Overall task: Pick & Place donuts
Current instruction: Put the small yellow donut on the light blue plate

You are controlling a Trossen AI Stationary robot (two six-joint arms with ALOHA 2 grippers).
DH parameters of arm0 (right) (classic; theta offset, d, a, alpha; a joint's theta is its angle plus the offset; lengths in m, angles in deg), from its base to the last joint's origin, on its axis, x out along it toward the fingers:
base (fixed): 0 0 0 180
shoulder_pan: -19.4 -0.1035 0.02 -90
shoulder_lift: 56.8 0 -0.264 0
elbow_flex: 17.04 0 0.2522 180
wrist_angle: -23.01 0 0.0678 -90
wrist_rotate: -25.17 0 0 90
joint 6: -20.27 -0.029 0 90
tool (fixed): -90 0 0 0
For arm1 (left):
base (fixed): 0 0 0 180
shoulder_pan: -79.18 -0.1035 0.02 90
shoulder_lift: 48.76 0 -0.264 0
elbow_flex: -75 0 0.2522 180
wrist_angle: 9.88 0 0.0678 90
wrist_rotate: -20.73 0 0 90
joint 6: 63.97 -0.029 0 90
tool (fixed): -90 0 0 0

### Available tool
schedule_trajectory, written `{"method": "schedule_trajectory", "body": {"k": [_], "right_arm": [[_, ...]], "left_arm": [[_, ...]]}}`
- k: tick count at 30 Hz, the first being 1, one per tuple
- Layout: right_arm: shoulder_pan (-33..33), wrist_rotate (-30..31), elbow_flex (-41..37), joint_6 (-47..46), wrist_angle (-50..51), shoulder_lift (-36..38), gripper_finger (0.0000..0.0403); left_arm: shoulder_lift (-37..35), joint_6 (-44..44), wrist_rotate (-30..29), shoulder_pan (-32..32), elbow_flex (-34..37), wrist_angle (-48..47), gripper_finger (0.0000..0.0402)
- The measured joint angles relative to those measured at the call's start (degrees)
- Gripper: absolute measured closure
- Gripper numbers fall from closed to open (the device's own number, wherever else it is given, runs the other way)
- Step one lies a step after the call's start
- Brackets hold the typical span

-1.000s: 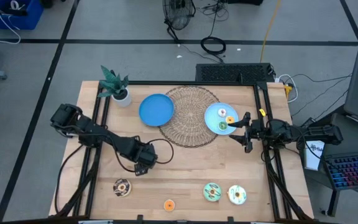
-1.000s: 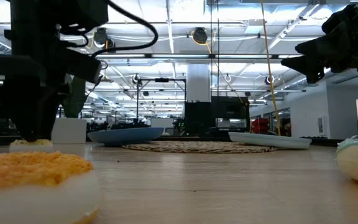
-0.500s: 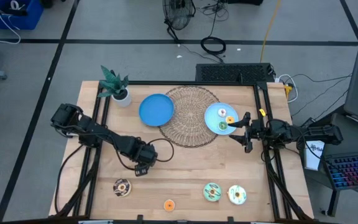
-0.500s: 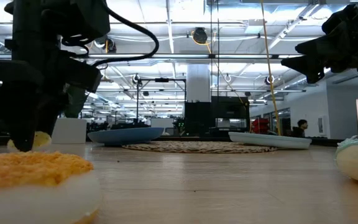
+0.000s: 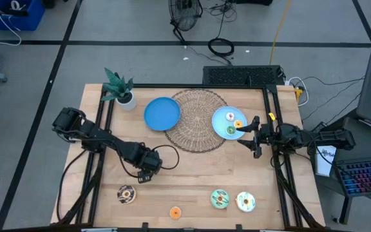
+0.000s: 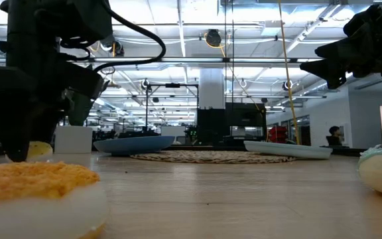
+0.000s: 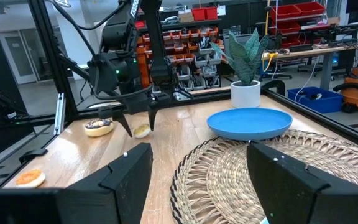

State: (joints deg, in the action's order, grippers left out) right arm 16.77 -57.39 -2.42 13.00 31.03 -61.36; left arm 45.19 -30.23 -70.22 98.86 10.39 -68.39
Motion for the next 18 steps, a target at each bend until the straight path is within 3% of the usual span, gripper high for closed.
{"method": "schedule_trajectory", "body": {"k": [6,18], "right_arm": [[0.02,0.0,0.02,0.0,0.0,-0.02,0.0161],[0.02,0.0,0.02,0.0,0.02,-0.02,0.0161]], "left_arm": [[0.0,1.92,-3.15,0.0,0.0,-0.03,0.0124],[0.0,4.31,-1.73,0.0,1.25,0.61,0.0124]]}}
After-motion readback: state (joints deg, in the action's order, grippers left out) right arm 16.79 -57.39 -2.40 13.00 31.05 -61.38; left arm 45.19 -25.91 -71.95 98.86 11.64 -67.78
